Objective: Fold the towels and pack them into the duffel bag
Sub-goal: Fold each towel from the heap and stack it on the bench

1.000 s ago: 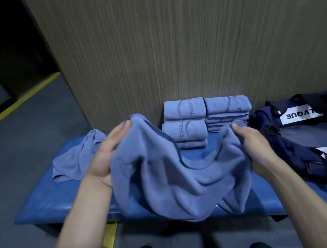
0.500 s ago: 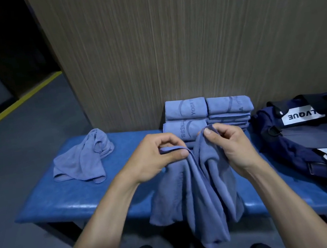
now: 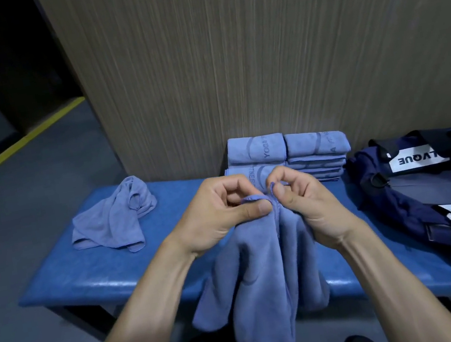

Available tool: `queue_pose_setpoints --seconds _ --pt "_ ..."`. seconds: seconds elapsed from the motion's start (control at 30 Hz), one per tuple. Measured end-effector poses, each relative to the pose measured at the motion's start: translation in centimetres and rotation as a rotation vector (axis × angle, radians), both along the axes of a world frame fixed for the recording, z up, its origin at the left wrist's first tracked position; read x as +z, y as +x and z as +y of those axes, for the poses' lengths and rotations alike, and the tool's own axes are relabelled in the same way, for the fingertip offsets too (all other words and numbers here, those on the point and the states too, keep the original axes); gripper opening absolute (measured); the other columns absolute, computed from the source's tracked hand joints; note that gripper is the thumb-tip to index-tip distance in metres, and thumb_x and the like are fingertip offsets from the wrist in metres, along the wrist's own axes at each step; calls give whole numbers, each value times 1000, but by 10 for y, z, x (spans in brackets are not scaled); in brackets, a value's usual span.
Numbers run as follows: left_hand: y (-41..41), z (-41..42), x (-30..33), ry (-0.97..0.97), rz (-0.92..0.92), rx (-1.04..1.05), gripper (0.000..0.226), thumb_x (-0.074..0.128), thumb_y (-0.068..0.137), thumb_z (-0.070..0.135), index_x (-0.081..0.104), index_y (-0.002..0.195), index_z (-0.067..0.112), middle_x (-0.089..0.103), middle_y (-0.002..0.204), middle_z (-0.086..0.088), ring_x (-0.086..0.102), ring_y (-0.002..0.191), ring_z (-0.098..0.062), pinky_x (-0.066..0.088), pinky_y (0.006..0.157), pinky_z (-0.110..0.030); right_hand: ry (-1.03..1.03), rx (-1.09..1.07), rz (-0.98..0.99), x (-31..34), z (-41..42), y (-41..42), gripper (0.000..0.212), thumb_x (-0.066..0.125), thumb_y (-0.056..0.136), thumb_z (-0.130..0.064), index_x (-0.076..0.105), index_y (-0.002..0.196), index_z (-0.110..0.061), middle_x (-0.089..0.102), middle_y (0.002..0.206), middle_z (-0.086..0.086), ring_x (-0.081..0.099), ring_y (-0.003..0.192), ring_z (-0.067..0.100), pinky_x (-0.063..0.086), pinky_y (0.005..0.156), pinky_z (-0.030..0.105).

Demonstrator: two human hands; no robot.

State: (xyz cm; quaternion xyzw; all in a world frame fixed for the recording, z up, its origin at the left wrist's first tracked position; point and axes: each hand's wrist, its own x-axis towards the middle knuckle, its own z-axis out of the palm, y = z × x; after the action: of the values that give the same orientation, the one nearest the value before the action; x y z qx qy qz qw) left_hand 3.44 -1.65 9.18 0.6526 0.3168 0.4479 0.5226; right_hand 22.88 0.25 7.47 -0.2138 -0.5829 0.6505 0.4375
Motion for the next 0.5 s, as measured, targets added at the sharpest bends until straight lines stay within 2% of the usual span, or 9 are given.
queue_pose_setpoints --seconds 0.03,0.1,0.2,0.3,0.4,0.5 --pt "-1 -1 1 0 -6 -6 17 75 80 10 74 73 25 69 72 7 60 68 0 47 68 -12 8 -20 -8 -2 1 1 32 80 80 -49 64 87 -23 54 70 -3 45 66 13 37 63 26" --pt "-3 -3 4 13 37 -52 11 68 88 10 75 86 19 73 82 9 63 79 -1 48 76 -14 23 -37 -9 -4 3 2 31 79 81 -49 66 87 -23 60 76 -4 53 70 11 44 69 22" --pt "-8 -7 7 43 123 -127 16 53 98 12 69 100 7 72 93 11 64 90 0 46 83 -13 57 -86 -36 -4 3 5 35 78 81 -51 69 88 -19 64 87 2 56 83 17 46 80 26" --pt "-6 -9 8 51 101 -151 14 56 98 15 68 103 9 70 97 3 63 97 -9 46 92 -18 46 -71 -18 -3 3 6 32 81 79 -49 71 88 -19 66 88 0 59 82 14 48 78 23" --pt "-2 -7 5 22 40 -108 4 61 95 15 63 99 15 66 85 -7 59 81 -9 45 81 -16 51 -82 6 -2 1 4 29 84 75 -46 71 87 -23 67 82 -4 59 76 8 48 74 18" --pt "0 -4 3 25 16 -68 7 64 94 14 63 93 22 57 70 -10 49 67 -8 41 69 -14 64 -82 19 -2 0 3 29 85 75 -46 71 84 -23 66 78 -6 57 73 6 47 73 17"
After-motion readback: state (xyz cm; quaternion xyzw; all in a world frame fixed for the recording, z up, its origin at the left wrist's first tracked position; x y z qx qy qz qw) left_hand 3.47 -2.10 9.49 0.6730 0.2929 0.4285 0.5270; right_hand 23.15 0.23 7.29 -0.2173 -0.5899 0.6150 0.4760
